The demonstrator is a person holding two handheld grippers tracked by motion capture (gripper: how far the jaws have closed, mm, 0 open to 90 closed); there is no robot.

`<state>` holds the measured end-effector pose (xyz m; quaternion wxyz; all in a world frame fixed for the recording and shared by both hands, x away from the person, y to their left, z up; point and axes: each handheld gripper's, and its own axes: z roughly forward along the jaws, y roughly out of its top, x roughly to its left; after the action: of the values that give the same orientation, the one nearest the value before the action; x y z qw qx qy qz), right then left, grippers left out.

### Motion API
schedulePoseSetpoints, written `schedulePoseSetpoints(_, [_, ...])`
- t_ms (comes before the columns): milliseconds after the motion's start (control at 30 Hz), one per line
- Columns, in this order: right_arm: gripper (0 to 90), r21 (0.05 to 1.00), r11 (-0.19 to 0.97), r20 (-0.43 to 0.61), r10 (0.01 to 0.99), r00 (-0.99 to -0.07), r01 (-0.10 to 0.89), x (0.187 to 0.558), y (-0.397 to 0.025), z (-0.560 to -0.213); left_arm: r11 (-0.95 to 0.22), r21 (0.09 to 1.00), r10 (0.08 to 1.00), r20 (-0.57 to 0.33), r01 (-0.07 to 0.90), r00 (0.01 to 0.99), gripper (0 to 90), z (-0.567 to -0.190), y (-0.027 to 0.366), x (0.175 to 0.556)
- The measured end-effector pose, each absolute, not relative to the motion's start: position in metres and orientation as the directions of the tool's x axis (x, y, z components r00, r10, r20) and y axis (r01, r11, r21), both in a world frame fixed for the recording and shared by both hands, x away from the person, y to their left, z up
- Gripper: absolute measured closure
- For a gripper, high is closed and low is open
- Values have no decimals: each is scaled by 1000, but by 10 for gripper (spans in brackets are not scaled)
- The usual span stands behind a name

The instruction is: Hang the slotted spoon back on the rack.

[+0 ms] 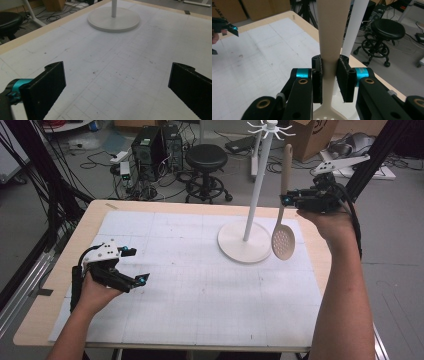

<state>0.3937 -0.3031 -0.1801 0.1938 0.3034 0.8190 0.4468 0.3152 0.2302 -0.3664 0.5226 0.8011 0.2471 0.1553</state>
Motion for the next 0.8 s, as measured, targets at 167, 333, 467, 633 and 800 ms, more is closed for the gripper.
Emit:
schedulePoseSetpoints(167, [765,845,422,-52,674,-737,327,400,-300,-176,-334,913,556,-10,234,831,17,-366,230,315])
schedulePoseSetpoints(333, [765,844,421,-56,686,-725,333,406,-299,-171,-333,913,555,-12,235,832,17,-367,230,316])
schedulePoseSetpoints(467, [765,833,421,-50,703,-709,359,410,-299,-170,-332,914,555,-9,232,832,17,-366,231,316])
schedulePoseSetpoints(633, [765,837,409,-42,710,-703,363,412,-300,-170,-334,914,554,-8,232,832,17,-366,231,316])
schedulePoseSetpoints(800, [765,834,414,-45,710,-703,365,414,-296,-168,-333,914,554,-10,233,832,17,-366,231,315])
